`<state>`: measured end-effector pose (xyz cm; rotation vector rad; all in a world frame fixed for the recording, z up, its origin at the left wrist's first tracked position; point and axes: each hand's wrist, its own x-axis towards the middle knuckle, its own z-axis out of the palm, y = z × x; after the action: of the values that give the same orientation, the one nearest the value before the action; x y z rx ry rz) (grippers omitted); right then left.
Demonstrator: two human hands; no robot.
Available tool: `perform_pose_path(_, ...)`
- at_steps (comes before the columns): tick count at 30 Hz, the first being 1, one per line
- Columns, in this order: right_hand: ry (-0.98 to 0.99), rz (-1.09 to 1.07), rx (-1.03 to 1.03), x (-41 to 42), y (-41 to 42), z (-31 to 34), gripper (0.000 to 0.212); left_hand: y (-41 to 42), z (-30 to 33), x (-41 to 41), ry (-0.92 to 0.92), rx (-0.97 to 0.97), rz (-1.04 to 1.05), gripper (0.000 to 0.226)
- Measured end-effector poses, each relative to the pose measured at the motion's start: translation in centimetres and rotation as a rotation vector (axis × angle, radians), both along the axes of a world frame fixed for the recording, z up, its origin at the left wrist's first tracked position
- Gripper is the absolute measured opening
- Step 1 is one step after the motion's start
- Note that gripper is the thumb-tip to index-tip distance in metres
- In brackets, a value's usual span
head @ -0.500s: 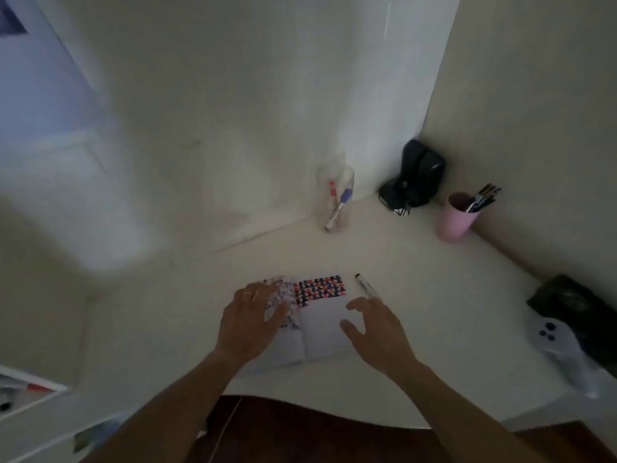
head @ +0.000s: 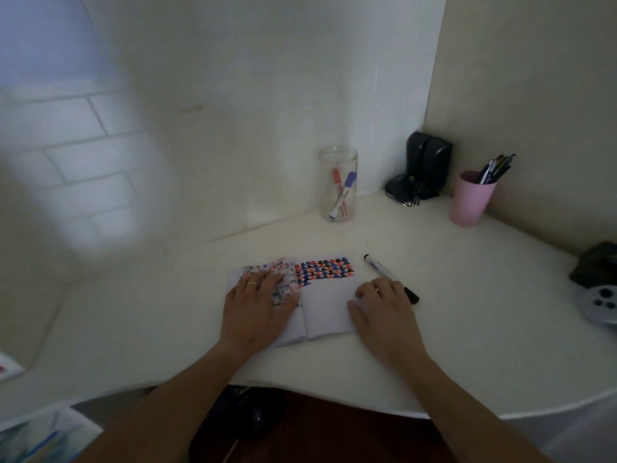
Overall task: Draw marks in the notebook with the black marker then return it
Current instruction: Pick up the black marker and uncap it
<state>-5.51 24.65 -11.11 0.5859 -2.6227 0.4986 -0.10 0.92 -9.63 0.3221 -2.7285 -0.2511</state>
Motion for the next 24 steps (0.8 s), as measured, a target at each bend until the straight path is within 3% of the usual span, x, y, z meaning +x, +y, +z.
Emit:
perform_pose_path(18,-0.05,-0.061,0.03,1.4,-0.3,1.1,0.033,0.1,-0.2,0.5,-0.017,-0.007,0.011,0.078)
perform_pose_path(22,-0.047,-0.044,0.04,1.0,-0.4,0.8,0.032,-0.8,0.4,-0.2,-0.152,0.004,-0.046,0.086)
perform_pose_path(24,-0.036,-0.038,0.049,0.9,-0.5,0.6,0.03,-1.7,1.5,-0.9,-0.256,-0.011,-0.089,0.079)
